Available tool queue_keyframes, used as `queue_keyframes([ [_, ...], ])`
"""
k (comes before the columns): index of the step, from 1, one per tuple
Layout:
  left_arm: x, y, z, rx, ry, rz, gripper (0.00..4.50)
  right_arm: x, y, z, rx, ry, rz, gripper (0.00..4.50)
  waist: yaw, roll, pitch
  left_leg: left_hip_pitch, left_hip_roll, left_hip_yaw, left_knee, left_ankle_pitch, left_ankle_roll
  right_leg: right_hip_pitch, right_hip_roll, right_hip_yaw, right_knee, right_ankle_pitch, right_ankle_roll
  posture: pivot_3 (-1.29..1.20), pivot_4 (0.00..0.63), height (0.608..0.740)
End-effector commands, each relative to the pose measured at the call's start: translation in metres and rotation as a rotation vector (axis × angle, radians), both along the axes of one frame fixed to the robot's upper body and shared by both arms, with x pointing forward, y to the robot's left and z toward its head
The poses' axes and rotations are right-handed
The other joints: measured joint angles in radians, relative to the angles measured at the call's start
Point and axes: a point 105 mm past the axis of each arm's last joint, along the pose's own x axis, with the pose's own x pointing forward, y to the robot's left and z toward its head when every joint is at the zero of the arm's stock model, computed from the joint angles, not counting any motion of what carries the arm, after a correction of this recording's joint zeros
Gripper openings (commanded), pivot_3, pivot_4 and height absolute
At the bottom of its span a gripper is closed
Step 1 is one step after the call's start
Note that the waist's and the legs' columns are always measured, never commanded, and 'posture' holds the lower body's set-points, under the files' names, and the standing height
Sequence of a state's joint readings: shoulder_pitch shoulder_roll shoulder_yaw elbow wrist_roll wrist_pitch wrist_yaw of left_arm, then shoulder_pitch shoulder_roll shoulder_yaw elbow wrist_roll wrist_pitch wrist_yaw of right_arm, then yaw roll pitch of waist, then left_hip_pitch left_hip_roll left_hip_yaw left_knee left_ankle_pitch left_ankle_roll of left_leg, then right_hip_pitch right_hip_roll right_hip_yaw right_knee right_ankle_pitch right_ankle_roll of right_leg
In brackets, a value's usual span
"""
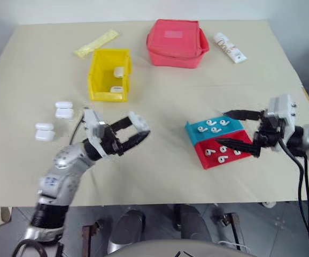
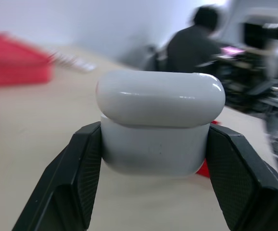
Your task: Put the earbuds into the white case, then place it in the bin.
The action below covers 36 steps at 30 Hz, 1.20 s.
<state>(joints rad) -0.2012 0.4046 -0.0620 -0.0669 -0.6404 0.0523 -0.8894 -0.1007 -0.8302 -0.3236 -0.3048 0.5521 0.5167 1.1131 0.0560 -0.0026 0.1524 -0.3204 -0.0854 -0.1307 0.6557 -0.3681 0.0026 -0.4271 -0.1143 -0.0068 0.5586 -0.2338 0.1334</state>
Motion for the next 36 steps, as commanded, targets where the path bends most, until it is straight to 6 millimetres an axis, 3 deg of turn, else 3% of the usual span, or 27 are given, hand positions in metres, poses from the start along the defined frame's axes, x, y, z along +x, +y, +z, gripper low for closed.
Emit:
queue_keyframes([
  [1, 0.000, -0.006, -0.003, 0.055, -0.192, -0.064, 2.82, -0.017, -0.015, 0.012, -0.027, -0.028, -0.133, 4.50, 0.006, 0.000, 0.000, -0.001, 0.000, 0.000, 0.002, 0.000, 0.001, 0.000, 0.000, 0.000, -0.001, 0.001, 0.001, 0.00, 0.150, 0.740],
  [8, 0.009, -0.017, -0.002, 0.066, -0.366, -0.153, 2.82, -0.073, -0.063, -0.011, -0.080, 0.078, -0.393, 4.50, 0.027, -0.002, -0.001, -0.001, -0.003, 0.002, 0.005, -0.004, 0.009, 0.001, 0.000, 0.008, -0.004, 0.005, 0.007, 0.00, 0.150, 0.740],
  [11, 0.009, -0.021, 0.000, 0.061, -0.365, -0.192, 2.82, -0.094, -0.068, -0.016, -0.106, 0.112, -0.437, 4.50, 0.021, -0.001, -0.002, 0.000, -0.004, 0.005, 0.006, -0.006, 0.012, 0.002, 0.000, 0.012, -0.005, 0.006, 0.008, 0.00, 0.150, 0.740],
  [15, 0.004, -0.024, 0.002, 0.052, -0.352, -0.222, 2.82, -0.101, -0.064, -0.015, -0.119, 0.121, -0.459, 4.50, 0.008, -0.001, -0.002, 0.001, -0.002, 0.006, 0.006, -0.007, 0.013, 0.002, 0.001, 0.014, -0.004, 0.006, 0.009, 0.00, 0.150, 0.740],
  [23, -0.016, -0.029, 0.000, 0.073, -0.333, -0.275, 2.82, -0.084, -0.037, -0.004, -0.213, 0.141, -0.377, 4.50, 0.008, -0.002, -0.002, 0.001, -0.001, 0.006, 0.006, -0.007, 0.012, 0.002, 0.002, 0.013, -0.005, 0.006, 0.009, 0.00, 0.150, 0.740],
  [26, -0.023, -0.036, -0.001, 0.062, -0.324, -0.281, 2.82, -0.059, -0.018, 0.001, -0.257, 0.134, -0.276, 4.50, 0.010, -0.002, -0.002, 0.001, -0.001, 0.006, 0.006, -0.007, 0.012, 0.001, 0.002, 0.013, -0.005, 0.006, 0.008, 0.00, 0.150, 0.740],
  [28, -0.029, -0.039, -0.001, 0.052, -0.314, -0.280, 2.82, -0.044, -0.015, -0.002, -0.322, 0.171, -0.268, 4.50, 0.005, -0.001, -0.002, 0.001, -0.002, 0.007, 0.008, -0.007, 0.012, 0.002, 0.001, 0.014, -0.005, 0.006, 0.009, 0.00, 0.150, 0.740],
  [32, -0.034, -0.039, -0.002, 0.051, -0.307, -0.267, 2.82, -0.033, -0.012, -0.003, -0.418, 0.194, -0.225, 3.68, 0.021, -0.001, -0.001, -0.001, 0.000, 0.004, 0.007, -0.007, 0.012, 0.001, 0.002, 0.011, -0.006, 0.005, 0.008, 0.00, 0.150, 0.740],
  [36, -0.038, -0.041, -0.002, 0.047, -0.299, -0.252, 2.82, -0.037, -0.005, -0.017, -0.532, 0.294, -0.118, 3.68, 0.023, -0.001, -0.001, -0.001, -0.001, 0.006, 0.008, -0.007, 0.012, 0.000, 0.001, 0.012, -0.006, 0.006, 0.008, 0.00, 0.150, 0.740],
])
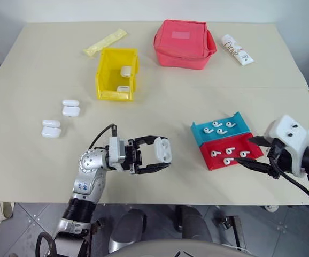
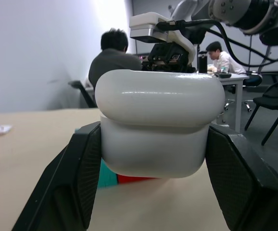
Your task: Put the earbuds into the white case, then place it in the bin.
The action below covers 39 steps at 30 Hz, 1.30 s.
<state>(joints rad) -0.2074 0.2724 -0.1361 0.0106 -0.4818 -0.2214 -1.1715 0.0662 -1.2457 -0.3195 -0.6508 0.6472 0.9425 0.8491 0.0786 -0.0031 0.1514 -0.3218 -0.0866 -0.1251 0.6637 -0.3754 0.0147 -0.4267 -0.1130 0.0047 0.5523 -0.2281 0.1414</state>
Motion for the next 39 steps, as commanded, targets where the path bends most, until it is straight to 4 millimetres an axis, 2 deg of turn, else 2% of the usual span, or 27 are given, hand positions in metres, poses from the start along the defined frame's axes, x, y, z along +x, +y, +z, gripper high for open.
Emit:
queue_keyframes([
  [1, -0.006, -0.004, 0.009, -0.019, -0.039, 0.004, 2.82, 0.000, 0.001, -0.007, -0.061, 0.059, 0.032, 3.68, 0.000, -0.001, -0.001, 0.000, 0.000, 0.000, 0.000, 0.000, 0.000, 0.000, 0.000, 0.000, 0.000, 0.000, 0.000, 0.00, 0.150, 0.740],
  [3, -0.007, -0.005, 0.009, -0.022, -0.036, 0.010, 2.82, 0.005, -0.001, -0.011, -0.086, 0.058, 0.025, 3.31, 0.000, -0.001, -0.001, 0.000, 0.000, 0.000, 0.000, 0.000, 0.000, 0.001, 0.000, 0.000, -0.001, 0.000, 0.000, 0.00, 0.150, 0.740],
  [6, -0.009, -0.007, 0.008, -0.024, -0.033, 0.016, 2.82, 0.006, 0.002, -0.014, -0.099, 0.065, 0.051, 2.46, 0.000, -0.001, 0.000, 0.000, 0.000, 0.000, 0.000, 0.000, 0.000, 0.000, 0.000, 0.000, 0.000, 0.000, 0.001, 0.00, 0.150, 0.740],
  [21, -0.017, -0.012, 0.008, -0.041, -0.026, 0.031, 2.82, 0.029, 0.014, -0.031, -0.241, 0.064, 0.190, 2.46, -0.003, 0.000, 0.000, 0.000, 0.000, 0.000, 0.000, 0.000, 0.000, -0.001, 0.001, 0.000, 0.000, 0.000, 0.001, 0.00, 0.150, 0.740],
  [39, -0.021, -0.011, 0.007, -0.039, -0.017, 0.061, 2.82, 0.029, 0.015, -0.042, -0.284, 0.107, 0.254, 2.46, -0.003, 0.000, 0.000, 0.000, 0.000, 0.000, 0.000, 0.000, -0.001, -0.001, 0.001, 0.000, 0.000, 0.000, 0.000, 0.00, 0.150, 0.740],
])
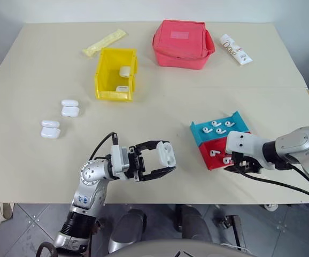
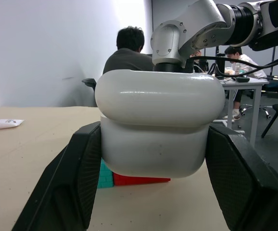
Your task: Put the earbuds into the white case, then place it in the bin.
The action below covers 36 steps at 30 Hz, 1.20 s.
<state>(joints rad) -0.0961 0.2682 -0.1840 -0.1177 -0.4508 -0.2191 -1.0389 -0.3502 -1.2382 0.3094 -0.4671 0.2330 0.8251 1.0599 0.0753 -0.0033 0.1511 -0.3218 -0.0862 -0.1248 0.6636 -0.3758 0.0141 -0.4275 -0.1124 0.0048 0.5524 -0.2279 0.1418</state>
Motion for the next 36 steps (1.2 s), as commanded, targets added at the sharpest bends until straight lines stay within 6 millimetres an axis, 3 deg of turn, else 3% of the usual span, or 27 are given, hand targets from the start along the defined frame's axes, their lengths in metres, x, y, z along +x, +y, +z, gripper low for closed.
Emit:
queue_keyframes([
  [1, -0.006, -0.003, 0.009, -0.008, -0.044, -0.011, 2.82, 0.001, 0.003, 0.001, 0.001, -0.014, 0.023, 2.46, 0.000, 0.000, 0.000, 0.000, 0.000, 0.000, 0.000, 0.000, 0.000, 0.000, 0.000, 0.000, 0.000, 0.000, 0.000, 0.00, 0.150, 0.740],
  [17, -0.006, -0.001, 0.010, -0.006, -0.042, 0.008, 2.82, 0.002, 0.002, -0.005, -0.011, 0.003, 0.050, 2.46, 0.000, 0.000, 0.000, 0.000, 0.000, 0.000, 0.000, 0.000, 0.000, 0.000, 0.000, 0.000, 0.000, 0.000, 0.000, 0.00, 0.150, 0.740],
  [20, -0.006, -0.001, 0.011, -0.006, -0.041, 0.010, 2.82, 0.002, 0.002, -0.005, -0.005, 0.007, 0.051, 1.85, 0.000, 0.000, 0.000, 0.000, 0.000, 0.000, 0.000, 0.000, 0.000, 0.000, 0.000, 0.000, 0.000, 0.000, 0.000, 0.00, 0.150, 0.740],
  [24, -0.006, -0.001, 0.011, -0.005, -0.040, 0.012, 2.82, 0.002, 0.003, -0.006, -0.003, 0.010, 0.052, 0.60, 0.000, 0.000, 0.000, 0.000, 0.000, 0.000, 0.000, 0.000, 0.000, 0.000, 0.000, 0.000, 0.000, 0.000, 0.000, 0.00, 0.150, 0.740],
  [25, -0.006, -0.001, 0.011, -0.005, -0.040, 0.012, 2.82, 0.002, 0.003, -0.006, -0.004, 0.011, 0.052, 0.47, 0.000, 0.000, 0.000, 0.000, 0.000, 0.000, 0.000, 0.000, 0.000, 0.000, 0.000, 0.000, 0.000, 0.000, 0.000, 0.00, 0.150, 0.740],
  [32, -0.005, -0.001, 0.011, -0.004, -0.040, 0.014, 2.82, 0.002, 0.003, -0.007, -0.001, 0.012, 0.049, 0.47, 0.000, 0.000, 0.000, 0.000, 0.000, 0.000, 0.000, 0.000, 0.000, 0.000, 0.000, 0.000, 0.000, 0.000, 0.000, 0.00, 0.150, 0.740],
  [36, -0.005, -0.003, 0.009, -0.002, -0.036, 0.008, 2.82, -0.004, 0.013, 0.012, 0.098, -0.007, 0.067, 0.47, 0.000, 0.000, 0.000, 0.000, 0.000, 0.000, 0.000, 0.000, 0.000, 0.000, 0.000, 0.000, 0.000, 0.000, 0.000, 0.00, 0.150, 0.740],
])
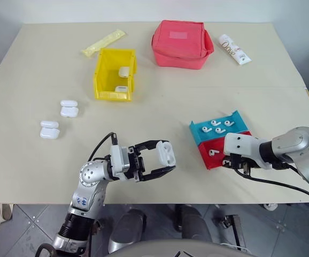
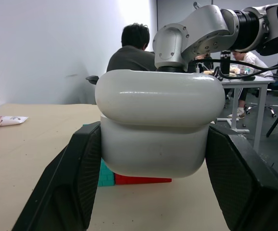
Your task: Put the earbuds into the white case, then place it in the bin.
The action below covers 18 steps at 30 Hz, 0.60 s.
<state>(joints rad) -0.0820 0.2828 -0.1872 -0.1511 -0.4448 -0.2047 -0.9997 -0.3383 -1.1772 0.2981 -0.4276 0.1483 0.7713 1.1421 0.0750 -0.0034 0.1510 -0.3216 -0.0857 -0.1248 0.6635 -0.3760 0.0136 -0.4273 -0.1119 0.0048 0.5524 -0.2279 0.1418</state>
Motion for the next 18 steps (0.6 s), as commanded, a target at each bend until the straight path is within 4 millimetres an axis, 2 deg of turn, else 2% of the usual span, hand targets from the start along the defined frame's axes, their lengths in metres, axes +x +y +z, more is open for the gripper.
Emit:
queue_keyframes([
  [1, -0.004, -0.005, 0.007, -0.011, -0.039, -0.028, 2.82, -0.010, 0.022, 0.033, 0.198, -0.037, 0.043, 0.47, 0.002, 0.000, 0.000, 0.000, 0.000, 0.000, 0.000, 0.000, 0.000, 0.000, 0.000, 0.000, 0.000, 0.000, 0.000, 0.00, 0.150, 0.740],
  [3, -0.004, -0.006, 0.007, -0.021, -0.035, -0.046, 2.82, -0.019, 0.041, 0.062, 0.414, -0.084, 0.079, 0.47, 0.004, 0.000, 0.000, 0.000, 0.000, 0.000, 0.000, 0.000, 0.000, 0.000, 0.000, 0.000, 0.000, 0.000, 0.000, 0.00, 0.150, 0.740],
  [8, 0.000, -0.013, 0.009, -0.037, -0.027, -0.121, 2.82, -0.035, 0.060, 0.103, 0.722, -0.190, 0.138, 0.47, 0.006, -0.001, 0.000, 0.000, 0.001, -0.001, 0.000, 0.000, 0.000, 0.001, 0.001, 0.000, -0.001, 0.000, 0.000, 0.00, 0.150, 0.740],
  [13, 0.011, -0.019, 0.016, -0.084, -0.017, -0.187, 2.82, -0.036, 0.078, 0.117, 0.938, -0.234, 0.155, 0.47, 0.004, -0.001, 0.000, 0.000, 0.001, -0.001, 0.000, 0.000, 0.000, 0.001, 0.000, -0.001, 0.000, 0.000, 0.000, 0.00, 0.150, 0.740],
  [18, 0.023, -0.026, 0.021, -0.082, -0.011, -0.272, 2.82, -0.031, 0.094, 0.117, 1.061, -0.257, 0.146, 0.47, 0.001, -0.001, 0.000, 0.000, 0.000, -0.001, 0.000, 0.000, 0.000, 0.000, 0.000, 0.000, 0.001, 0.000, 0.000, 0.00, 0.150, 0.740],
])
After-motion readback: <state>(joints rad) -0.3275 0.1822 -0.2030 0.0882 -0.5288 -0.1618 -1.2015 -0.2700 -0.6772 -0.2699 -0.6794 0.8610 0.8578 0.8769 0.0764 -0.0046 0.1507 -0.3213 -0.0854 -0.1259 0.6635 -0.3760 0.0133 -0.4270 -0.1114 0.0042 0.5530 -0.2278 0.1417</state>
